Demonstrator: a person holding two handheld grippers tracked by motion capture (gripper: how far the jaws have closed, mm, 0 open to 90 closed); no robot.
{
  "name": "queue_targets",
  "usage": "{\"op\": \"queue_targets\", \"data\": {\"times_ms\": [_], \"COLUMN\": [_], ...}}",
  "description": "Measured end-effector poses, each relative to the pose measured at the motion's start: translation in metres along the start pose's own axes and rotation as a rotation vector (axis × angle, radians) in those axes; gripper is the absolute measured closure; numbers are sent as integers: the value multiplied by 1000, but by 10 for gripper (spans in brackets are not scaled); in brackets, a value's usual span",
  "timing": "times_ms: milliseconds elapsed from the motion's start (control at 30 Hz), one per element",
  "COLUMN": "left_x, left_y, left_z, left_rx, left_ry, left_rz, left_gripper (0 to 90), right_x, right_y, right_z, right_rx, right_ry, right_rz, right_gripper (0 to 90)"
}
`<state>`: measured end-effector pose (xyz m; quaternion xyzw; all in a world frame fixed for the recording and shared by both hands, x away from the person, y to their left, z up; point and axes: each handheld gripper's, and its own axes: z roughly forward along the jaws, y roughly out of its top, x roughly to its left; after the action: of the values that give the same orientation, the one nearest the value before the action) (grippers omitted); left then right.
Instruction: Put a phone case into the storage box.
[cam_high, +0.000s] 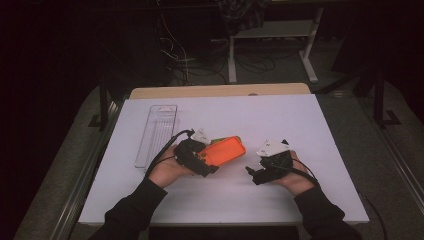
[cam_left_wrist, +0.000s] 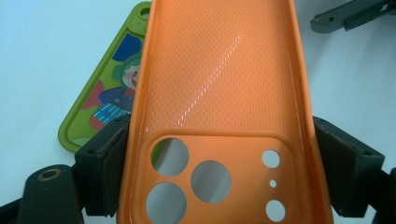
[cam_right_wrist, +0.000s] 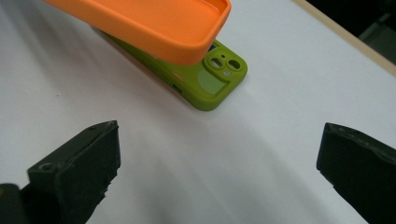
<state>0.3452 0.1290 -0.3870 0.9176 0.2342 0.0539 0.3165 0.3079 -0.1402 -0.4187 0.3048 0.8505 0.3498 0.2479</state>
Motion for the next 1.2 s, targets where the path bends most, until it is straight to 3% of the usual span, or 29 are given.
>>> {"op": "queue_targets", "data": {"times_ms": [133,200,233,400,467,500,800,933,1033,1200], "left_x": [1,1,2,1,3,2,1,3,2,1], "left_y": [0,0,0,0,0,0,1,1,2,2], "left_z": [-1,-1,-1,-1,-3,-2,-2,-3,-3,-5], "left_rx": [-2,-18,-12,-27,-3,-19,-19,-9,-21,-30], "left_ry": [-1,-3,-2,-9,-5,-5,-6,1,1,3], "left_rz": [2,-18,-9,-33,-5,-26,-18,8,-6,-12], "left_gripper": [160,160,160,160,160,160,160,160,160,160], "right_x": [3,6,6,10,11,12,20,24,28,33], "right_y": [1,1,2,4,4,5,6,8,8,10], "right_z": [0,0,0,-1,0,0,-1,0,0,0], "right_rx": [-2,-5,-2,-9,-12,-14,-13,-4,-15,-23], "right_ry": [-28,-37,-45,-81,-89,-98,-169,-199,-217,-271], "right_rz": [-56,-65,-98,-166,-189,-199,-354,-417,-434,-526], "right_gripper": [0,0,0,0,0,0,0,0,0,0]}}
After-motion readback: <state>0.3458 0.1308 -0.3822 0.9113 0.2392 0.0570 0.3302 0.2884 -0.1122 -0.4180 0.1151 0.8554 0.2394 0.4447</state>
